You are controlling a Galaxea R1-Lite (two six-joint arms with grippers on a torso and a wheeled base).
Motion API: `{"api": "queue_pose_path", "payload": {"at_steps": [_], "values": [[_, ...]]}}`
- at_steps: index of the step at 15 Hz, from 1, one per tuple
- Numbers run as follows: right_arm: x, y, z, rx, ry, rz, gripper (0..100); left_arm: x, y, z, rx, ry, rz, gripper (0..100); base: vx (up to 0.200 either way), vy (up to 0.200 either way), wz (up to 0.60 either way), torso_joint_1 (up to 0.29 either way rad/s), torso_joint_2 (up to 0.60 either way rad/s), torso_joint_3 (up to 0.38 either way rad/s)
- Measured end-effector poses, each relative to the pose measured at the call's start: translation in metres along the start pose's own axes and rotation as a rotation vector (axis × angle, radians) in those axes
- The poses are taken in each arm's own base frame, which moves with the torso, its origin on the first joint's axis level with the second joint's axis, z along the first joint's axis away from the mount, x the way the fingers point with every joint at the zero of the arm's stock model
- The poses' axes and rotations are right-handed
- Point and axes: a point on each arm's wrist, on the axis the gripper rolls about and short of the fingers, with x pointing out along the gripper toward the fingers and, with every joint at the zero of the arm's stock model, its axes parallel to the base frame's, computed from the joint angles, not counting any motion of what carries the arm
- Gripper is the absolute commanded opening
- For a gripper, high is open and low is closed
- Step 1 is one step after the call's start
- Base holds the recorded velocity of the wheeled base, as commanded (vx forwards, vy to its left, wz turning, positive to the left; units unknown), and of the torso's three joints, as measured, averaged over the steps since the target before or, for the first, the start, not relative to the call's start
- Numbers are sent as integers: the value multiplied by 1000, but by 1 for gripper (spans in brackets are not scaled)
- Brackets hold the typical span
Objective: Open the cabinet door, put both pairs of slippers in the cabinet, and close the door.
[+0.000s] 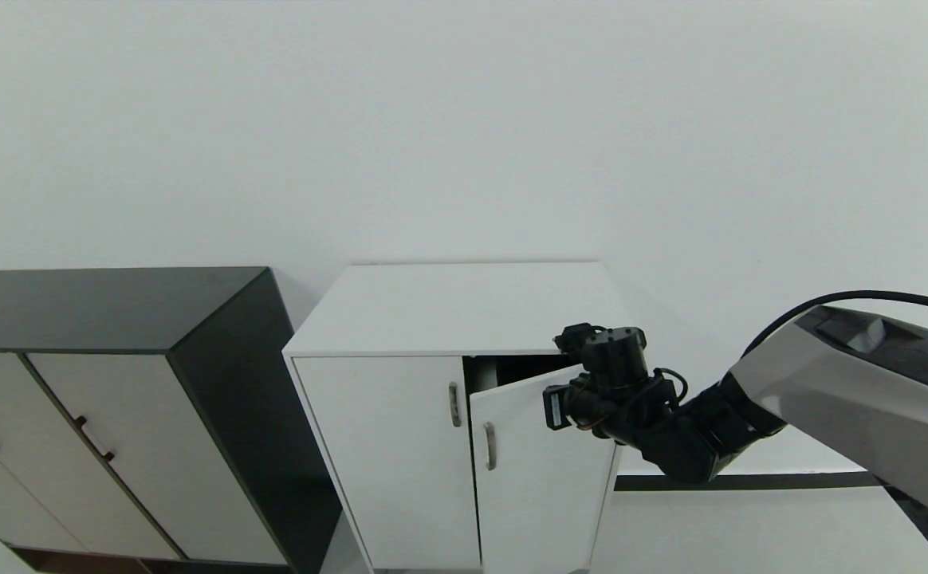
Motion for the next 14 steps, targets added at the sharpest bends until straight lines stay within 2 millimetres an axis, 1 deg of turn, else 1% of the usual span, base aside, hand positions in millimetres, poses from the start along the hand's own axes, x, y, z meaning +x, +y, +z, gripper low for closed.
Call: {"api": "queue_pose_path", "payload": {"at_steps": [7, 11, 14], "values": [[19, -9, 4, 20, -10, -22, 0, 0, 0, 0, 0, 0, 0, 0, 0, 0, 0, 0, 0, 0], [29, -13, 2, 32, -7, -32, 0, 0, 0, 0, 0, 0, 0, 0, 0, 0, 0, 0, 0, 0], [33, -20, 2, 46, -3, -47, 0, 0, 0, 0, 0, 0, 0, 0, 0, 0, 0, 0, 0, 0]]}}
